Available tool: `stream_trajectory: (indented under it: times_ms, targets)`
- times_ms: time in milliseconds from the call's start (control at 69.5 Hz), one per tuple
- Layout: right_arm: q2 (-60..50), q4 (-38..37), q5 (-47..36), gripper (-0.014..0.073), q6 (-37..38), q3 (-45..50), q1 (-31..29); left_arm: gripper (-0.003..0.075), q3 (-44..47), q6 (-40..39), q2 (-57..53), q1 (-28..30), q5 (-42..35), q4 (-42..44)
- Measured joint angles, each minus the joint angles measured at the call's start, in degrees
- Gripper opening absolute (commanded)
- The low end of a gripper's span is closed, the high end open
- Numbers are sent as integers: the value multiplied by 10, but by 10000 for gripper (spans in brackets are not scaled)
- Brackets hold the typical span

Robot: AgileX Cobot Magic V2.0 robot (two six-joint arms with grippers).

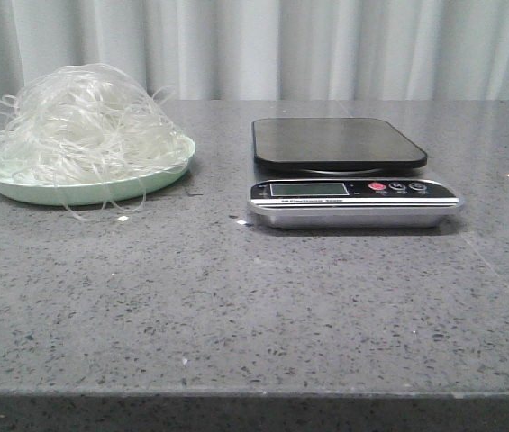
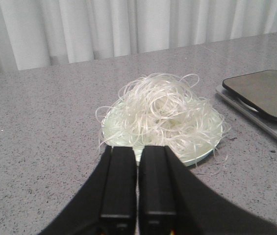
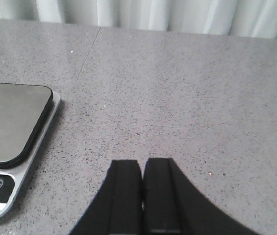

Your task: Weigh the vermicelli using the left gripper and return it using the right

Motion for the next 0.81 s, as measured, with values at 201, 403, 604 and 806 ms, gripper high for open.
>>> stream_trajectory:
  times_ms: [201,403,604,806]
  targets:
    - [-111,0,-24,153,0,69,0,137,0,0,0,0,0,0]
    - [-171,0,-38,152,0,96,0,137,0,0,0,0,0,0]
    - [-174,0,-39,151,0,99,0,137,0,0,0,0,0,0]
    - [-174,0,-39,151,0,99,0,137,0,0,0,0,0,0]
